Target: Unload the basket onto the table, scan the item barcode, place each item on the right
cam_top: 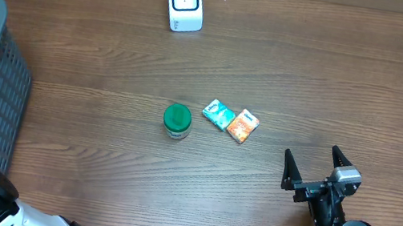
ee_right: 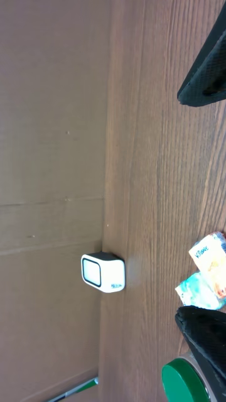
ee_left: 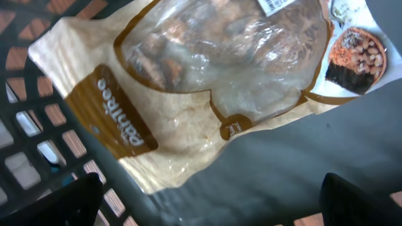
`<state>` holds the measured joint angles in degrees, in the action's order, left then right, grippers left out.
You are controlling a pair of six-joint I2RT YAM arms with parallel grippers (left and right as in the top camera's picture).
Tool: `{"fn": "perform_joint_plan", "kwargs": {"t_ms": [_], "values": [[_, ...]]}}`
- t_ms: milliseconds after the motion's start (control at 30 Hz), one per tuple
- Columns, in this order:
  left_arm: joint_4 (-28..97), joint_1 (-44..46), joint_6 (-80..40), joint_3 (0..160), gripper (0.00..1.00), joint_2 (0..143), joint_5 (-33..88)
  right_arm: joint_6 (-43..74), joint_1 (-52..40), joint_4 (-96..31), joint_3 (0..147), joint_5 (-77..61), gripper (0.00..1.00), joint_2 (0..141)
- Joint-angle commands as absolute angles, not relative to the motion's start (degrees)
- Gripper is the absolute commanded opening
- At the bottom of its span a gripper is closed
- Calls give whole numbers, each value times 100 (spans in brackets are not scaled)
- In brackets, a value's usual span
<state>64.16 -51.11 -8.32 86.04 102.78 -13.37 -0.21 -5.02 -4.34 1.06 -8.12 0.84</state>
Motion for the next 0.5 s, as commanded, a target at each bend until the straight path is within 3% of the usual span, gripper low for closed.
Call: {"fn": "perform_joint_plan", "kwargs": {"t_ms": [0,467], "values": [[6337,-5146,-189,8471,94,10451,-1396,-49,-545,-416,45,-757,100,40],[5478,-5256,43,8447,94,10827,-1813,-49,-545,-416,45,-757,100,40]]}}
